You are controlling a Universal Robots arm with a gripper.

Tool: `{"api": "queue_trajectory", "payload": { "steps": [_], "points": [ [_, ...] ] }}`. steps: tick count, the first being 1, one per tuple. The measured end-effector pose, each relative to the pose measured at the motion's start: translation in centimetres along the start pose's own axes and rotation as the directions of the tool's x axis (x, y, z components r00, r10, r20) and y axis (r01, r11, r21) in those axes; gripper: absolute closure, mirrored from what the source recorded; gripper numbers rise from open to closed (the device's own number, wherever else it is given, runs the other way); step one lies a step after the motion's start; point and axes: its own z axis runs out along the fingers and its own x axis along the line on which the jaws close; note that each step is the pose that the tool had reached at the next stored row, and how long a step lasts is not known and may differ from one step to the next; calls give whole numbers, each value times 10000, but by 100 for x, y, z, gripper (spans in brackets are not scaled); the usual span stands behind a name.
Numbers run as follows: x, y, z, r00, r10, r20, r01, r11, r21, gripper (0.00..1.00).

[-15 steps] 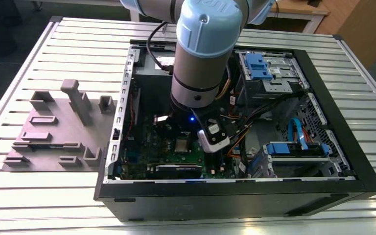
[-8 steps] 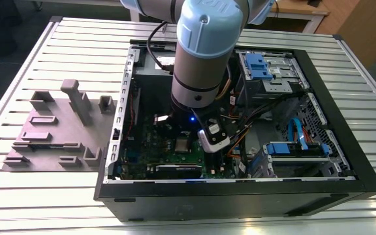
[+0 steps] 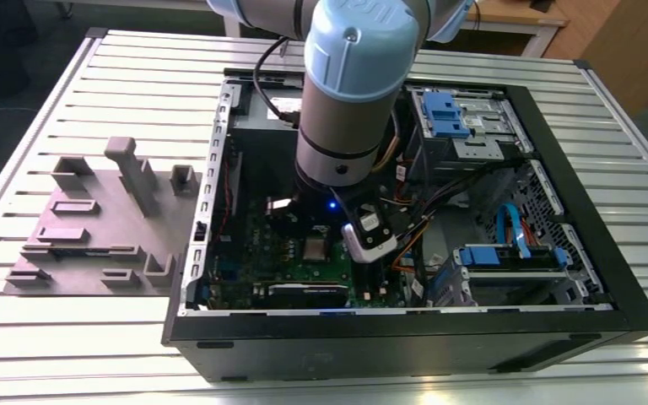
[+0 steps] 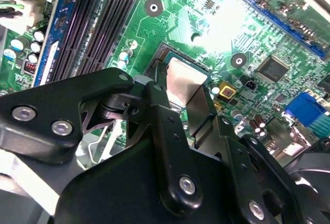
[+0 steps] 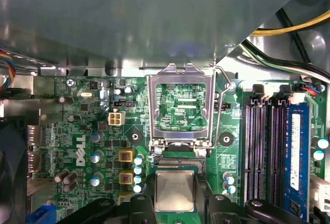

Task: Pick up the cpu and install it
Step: 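Place the cpu into insertion slot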

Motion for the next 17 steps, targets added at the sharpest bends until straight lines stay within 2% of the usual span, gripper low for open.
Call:
{"api": "queue_trajectory", "payload": {
  "steps": [4, 6, 11, 17],
  "points": [
    [0, 0, 10, 9999, -15, 142, 15, 10000, -13, 59],
    [-2, 1, 24, 9998, -16, 177, 17, 10000, -15, 59],
    [-2, 5, 47, 9998, -16, 204, 17, 10000, -53, 59],
    [-2, 5, 59, 9998, -16, 207, 17, 10000, -52, 59]
  ]
}}
